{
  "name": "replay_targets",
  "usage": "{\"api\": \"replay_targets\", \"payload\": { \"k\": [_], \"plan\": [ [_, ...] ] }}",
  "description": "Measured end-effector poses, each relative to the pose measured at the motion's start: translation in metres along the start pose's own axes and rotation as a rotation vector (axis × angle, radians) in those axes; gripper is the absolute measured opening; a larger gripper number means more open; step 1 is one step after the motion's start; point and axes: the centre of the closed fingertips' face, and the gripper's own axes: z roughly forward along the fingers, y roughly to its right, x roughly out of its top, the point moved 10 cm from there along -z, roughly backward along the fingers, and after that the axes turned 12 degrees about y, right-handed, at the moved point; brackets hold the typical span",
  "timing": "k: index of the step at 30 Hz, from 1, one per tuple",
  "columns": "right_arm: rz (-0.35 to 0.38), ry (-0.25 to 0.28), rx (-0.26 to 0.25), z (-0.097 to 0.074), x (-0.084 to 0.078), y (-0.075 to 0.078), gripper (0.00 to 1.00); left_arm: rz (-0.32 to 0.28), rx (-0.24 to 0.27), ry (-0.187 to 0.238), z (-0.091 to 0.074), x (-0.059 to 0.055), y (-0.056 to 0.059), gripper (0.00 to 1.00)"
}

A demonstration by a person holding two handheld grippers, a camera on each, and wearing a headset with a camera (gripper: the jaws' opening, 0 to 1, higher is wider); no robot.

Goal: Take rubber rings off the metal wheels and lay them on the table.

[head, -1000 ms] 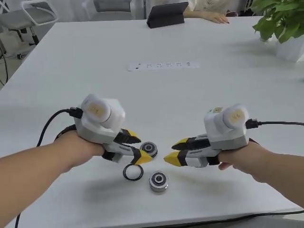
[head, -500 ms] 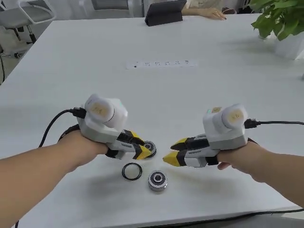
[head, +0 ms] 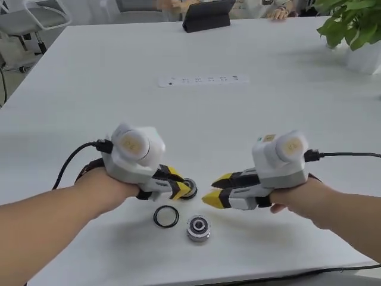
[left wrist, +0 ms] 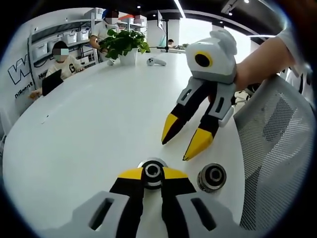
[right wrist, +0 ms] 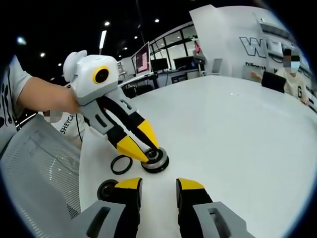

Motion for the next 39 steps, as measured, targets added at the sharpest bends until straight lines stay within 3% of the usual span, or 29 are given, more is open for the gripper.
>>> {"api": "replay_targets", "payload": {
  "k": [15,24,39],
  "plan": [
    [-0.068,0.001,0.012,0.023,0.004,-0.008,0.27,-0.020,0.020,0.005,0.001,-0.001,0.001,0.07],
    [-0.139,0.013,-0.016,0.032,0.006,-0.011,0.29,-0.023,0.027,0.009,0.001,-0.001,0.002,0.07],
    [-0.176,0.001,-0.021,0.034,0.007,-0.012,0.24,-0.027,0.038,0.007,0.001,0.000,0.003,0.07]
  ]
}}
